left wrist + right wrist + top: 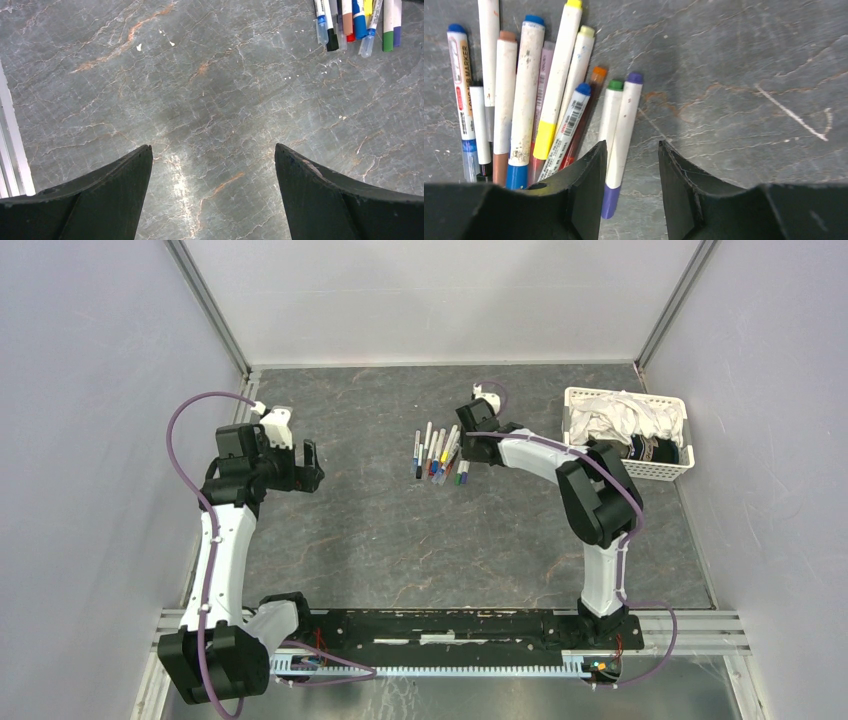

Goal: Open the pen caps
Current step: Pick up the pen from the center of the board.

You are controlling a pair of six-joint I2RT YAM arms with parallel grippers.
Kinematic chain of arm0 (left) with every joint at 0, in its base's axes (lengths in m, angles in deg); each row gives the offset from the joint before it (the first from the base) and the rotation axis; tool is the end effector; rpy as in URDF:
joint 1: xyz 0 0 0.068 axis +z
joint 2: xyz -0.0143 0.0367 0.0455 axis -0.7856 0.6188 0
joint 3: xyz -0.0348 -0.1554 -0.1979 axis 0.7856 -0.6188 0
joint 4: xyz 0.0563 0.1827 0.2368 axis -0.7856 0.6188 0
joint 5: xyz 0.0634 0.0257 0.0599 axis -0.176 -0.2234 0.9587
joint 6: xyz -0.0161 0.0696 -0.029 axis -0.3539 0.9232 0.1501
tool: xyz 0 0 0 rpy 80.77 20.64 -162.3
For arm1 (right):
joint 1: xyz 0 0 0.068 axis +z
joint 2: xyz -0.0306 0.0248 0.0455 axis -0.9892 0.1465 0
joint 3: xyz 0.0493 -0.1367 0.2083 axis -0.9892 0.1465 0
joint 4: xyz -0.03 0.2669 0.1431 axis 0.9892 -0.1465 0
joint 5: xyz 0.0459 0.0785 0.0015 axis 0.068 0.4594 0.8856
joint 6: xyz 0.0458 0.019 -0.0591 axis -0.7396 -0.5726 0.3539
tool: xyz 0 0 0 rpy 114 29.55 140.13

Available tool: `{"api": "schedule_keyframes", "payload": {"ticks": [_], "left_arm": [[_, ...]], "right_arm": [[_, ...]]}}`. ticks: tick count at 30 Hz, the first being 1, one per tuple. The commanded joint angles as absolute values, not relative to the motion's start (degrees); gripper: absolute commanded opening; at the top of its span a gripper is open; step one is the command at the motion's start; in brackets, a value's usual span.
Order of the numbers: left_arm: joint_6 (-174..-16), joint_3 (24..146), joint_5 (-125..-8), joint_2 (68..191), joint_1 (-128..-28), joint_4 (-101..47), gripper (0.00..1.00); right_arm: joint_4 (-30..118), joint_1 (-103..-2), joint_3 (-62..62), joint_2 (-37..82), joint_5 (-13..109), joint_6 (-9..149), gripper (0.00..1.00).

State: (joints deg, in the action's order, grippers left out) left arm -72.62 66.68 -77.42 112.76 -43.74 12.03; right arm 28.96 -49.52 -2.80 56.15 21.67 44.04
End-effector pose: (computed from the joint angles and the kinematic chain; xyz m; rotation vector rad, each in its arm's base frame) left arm 0.2892 0.0190 0.2681 0.2229 2.2456 -0.2133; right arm 0.4140 0.2344 0.1055 0.1543 2.4125 0.1102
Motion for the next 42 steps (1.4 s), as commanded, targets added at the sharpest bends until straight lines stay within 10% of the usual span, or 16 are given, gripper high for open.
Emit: {"api": "schedule_keyframes", "payload": {"ticks": [1,28,42], "left_arm": [[-70.2,66.7,-79.3,111.6,-43.5,12.1,0.97],[-69.4,67.5,-81.3,112.2,-43.5,13.3,0.97],[-69.2,69.2,-87.9,112.1,-43.5,14.6,1.00]], "right_arm": [[31.7,-52.0,-0.9,51.5,23.7,44.8,0.47],[28.7,-50.8,-5.4,60.1,24.5,44.8,0.38],[26.0,-48.6,-3.1,55.5,16.5,43.8,0.00]]}}
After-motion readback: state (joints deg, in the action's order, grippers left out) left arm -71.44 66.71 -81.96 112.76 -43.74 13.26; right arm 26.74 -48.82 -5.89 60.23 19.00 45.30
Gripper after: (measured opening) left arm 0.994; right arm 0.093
